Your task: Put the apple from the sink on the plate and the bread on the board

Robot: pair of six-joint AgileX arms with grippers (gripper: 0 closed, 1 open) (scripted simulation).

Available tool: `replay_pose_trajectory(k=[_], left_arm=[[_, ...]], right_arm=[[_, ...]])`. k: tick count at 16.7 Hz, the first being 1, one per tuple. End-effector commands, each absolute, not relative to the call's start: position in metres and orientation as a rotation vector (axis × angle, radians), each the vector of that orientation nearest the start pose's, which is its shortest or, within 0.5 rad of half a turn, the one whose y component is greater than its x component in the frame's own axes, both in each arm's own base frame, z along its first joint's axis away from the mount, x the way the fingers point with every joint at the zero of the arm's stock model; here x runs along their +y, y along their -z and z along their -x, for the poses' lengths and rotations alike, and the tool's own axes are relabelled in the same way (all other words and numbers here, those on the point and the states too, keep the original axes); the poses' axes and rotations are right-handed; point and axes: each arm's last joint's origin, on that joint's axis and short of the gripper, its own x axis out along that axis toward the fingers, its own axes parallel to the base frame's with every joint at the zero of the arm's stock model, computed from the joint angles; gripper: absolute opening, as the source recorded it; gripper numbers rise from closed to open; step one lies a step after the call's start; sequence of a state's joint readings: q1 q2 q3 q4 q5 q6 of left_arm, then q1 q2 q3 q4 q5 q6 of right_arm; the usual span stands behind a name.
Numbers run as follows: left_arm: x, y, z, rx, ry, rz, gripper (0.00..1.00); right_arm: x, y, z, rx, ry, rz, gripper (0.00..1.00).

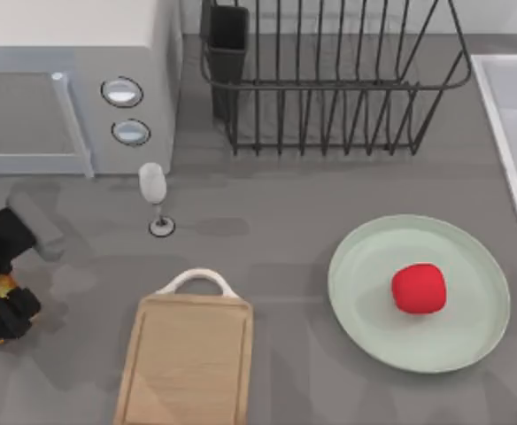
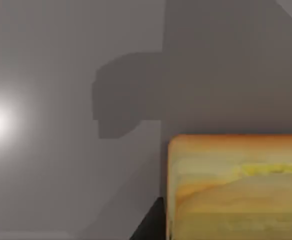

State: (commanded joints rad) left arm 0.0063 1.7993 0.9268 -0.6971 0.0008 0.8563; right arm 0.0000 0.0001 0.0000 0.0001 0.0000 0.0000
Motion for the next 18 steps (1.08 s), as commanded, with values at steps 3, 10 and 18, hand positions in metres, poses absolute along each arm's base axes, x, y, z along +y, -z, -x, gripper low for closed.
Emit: replay_pose_trajectory(k=[3, 10, 18], left_arm=[[0.003, -0.109, -0.289, 1.467, 0.661, -0.661, 0.0], [0.003, -0.109, -0.289, 1.467, 0.661, -0.661, 0.0], [0.002, -0.163, -0.294, 1.471, 0.669, -0.653, 0.0]], right_arm=[[-0.001, -0.16, -0.106, 0.0, 0.0, 0.0, 1.0], [-0.001, -0.16, -0.106, 0.0, 0.0, 0.0, 1.0], [-0.001, -0.16, -0.106, 0.0, 0.0, 0.0, 1.0]])
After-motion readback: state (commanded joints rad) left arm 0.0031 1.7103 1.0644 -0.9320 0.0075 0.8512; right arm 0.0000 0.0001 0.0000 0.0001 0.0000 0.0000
